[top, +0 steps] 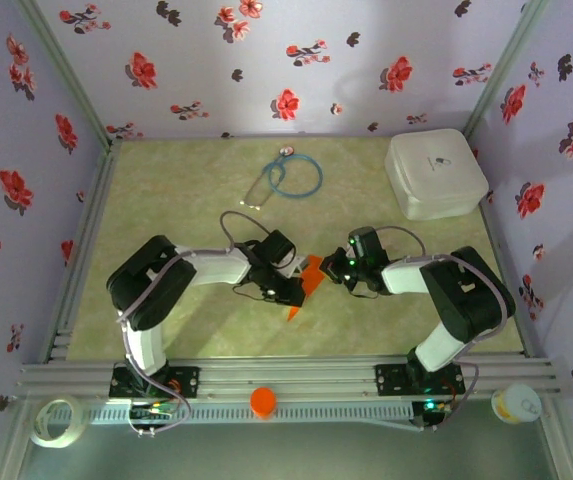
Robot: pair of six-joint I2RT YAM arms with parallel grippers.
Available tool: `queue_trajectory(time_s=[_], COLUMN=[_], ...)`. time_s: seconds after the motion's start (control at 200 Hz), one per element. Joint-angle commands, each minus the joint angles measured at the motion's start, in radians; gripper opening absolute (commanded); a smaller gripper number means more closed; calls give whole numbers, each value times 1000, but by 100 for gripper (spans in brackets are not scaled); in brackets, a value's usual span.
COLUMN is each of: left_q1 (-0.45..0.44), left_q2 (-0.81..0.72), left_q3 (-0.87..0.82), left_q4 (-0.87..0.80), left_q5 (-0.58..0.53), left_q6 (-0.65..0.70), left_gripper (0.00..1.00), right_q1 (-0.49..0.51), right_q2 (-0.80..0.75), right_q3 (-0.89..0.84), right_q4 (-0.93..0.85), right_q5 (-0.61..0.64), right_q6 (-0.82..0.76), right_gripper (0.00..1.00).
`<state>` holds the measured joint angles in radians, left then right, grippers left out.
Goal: Fold a paper plane with a square sheet of paper (pick it up from the middle)
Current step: Fold the wing for the fifth time at the center of the table.
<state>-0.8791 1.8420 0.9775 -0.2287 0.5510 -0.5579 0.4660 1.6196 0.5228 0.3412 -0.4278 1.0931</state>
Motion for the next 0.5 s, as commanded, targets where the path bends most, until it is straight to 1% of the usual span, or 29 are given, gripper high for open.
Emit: queue_trajectory(time_s=[0.0,0.045,0.125,0.2,0.29,0.39,0.495], left_q1=[-11,-14,-11,2,25,33,40], left_q2=[-46,-83,-146,-160,-115,-48,31], left_q3=[-29,-37,-42,-19,24,74,118], left_q4=[-147,-124,-59,-22,19,36,53], left_q5=[-38,-40,-29,-17,18,15,23], left_q6=[46,46,43,33,12,8,1], left_gripper=[3,0,0,0,0,0,3], right_q1=[-1,-1,-1,-1,-1,-1,-1], right_q2=[50,51,56,55,54,54,53], right_q3=[-20,-21,-20,-21,-21,-21,-21], right_q4=[-104,-97,-88,-81,-77,-76,-74], right_q5=[76,70,60,59,56,52,50], right_q6=[-10,-10,-10,-7,-4,-6,-5], right_gripper=[0,0,0,0,0,0,0])
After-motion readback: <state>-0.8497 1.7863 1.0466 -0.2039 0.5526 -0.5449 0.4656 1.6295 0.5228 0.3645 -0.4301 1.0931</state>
